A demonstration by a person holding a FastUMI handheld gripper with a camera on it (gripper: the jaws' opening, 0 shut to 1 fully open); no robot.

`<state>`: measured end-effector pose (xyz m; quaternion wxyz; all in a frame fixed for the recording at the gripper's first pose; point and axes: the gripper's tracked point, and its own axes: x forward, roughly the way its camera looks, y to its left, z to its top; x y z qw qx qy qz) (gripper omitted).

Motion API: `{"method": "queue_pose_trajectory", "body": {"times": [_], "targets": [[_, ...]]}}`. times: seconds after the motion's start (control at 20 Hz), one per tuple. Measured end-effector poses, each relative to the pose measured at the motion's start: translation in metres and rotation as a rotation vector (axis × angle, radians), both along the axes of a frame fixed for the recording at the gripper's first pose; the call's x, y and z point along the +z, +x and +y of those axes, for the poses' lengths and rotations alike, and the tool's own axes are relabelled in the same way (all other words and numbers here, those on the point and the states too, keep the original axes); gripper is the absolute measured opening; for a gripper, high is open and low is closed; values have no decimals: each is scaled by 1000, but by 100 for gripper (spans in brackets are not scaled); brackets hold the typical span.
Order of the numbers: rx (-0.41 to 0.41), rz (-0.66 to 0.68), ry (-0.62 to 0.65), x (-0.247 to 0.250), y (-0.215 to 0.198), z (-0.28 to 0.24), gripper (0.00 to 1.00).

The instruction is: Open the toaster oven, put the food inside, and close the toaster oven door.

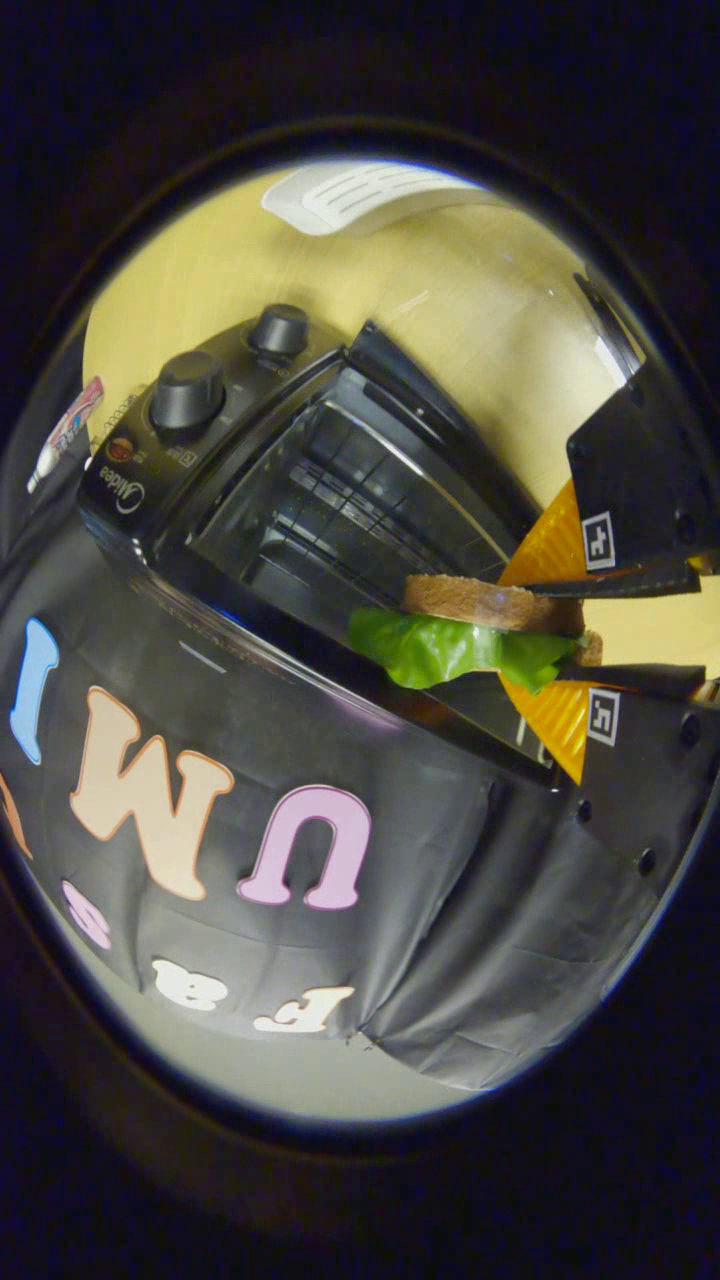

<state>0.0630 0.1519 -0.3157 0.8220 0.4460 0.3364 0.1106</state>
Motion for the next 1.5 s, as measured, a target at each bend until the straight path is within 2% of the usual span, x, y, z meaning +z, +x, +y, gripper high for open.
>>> {"method": "queue_pose_trajectory", "body": {"times": [0.3,0.7,0.8,1.0,1.25,1.5], "targets": [[-20,-29,-54,-19,26,-2,30],[2,-58,-240,-35,43,-10,34],[5,-50,-250,-37,44,-8,45],[-42,-46,-287,-33,48,-21,67],[-72,-104,-524,-26,40,-64,96],[-62,-122,-664,-4,3,-96,96]]}}
